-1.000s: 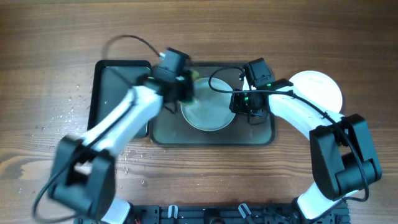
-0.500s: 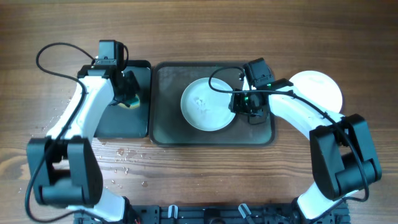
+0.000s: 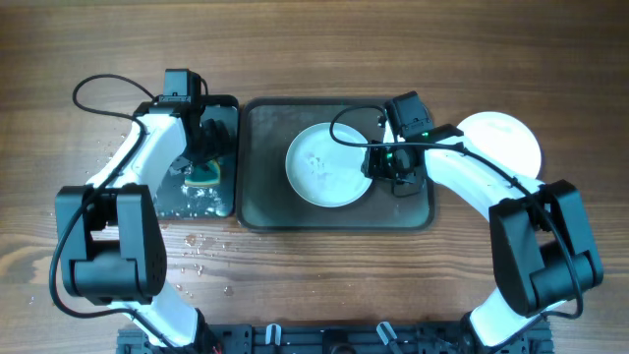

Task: Clean dirty plates on tray and stack at the side
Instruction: 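Move the sponge with the left gripper back to the black tray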

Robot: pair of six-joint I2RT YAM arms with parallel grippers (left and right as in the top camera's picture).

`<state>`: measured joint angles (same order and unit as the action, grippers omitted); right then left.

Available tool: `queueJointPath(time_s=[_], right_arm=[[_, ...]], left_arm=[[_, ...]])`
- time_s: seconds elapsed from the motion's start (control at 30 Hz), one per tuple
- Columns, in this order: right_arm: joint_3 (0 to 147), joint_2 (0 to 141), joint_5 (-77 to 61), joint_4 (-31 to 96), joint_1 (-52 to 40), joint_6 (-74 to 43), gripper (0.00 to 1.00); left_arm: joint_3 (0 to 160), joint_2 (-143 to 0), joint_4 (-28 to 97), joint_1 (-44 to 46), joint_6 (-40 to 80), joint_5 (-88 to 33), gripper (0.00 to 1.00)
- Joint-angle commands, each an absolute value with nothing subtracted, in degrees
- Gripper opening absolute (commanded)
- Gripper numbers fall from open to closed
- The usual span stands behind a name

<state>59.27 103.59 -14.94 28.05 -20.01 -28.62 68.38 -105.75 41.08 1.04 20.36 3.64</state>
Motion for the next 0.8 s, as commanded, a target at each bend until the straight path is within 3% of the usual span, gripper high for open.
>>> queueJointPath(time_s=[0.0, 0.2, 0.23, 0.27, 0.3, 0.5, 0.77], right_arm=[[58.5, 102.8, -15.2, 27.9, -20.4, -28.7, 0.34], [58.5, 102.8, -15.2, 27.9, -20.4, -28.6, 0.34], [58.5, 102.8, -15.2, 27.9, -20.4, -28.7, 0.34], [58.5, 102.8, -15.2, 27.9, -20.4, -28.7, 0.34], [58.5, 102.8, -15.2, 27.9, -20.4, -28.6, 0.34], [58.5, 102.8, -15.2, 27.8, -20.4, -28.7, 0.34], [58.5, 102.8, -15.2, 27.7, -20.4, -28.6, 0.34]], left_arm=[[67.2, -106.2, 40.7, 0.7, 19.7, 5.1, 0.81], [63.8, -106.3, 38.3, 0.7, 19.7, 5.9, 0.65], [63.3, -106.3, 37.9, 0.7, 19.7, 5.9, 0.57], [62.9, -106.3, 37.6, 0.7, 19.7, 5.9, 0.37], [62.8, -106.3, 37.7, 0.7, 19.7, 5.9, 0.05], [63.4, -103.6, 38.1, 0.7, 19.7, 5.9, 0.04], [63.4, -89.5, 38.1, 0.7, 19.7, 5.9, 0.04]])
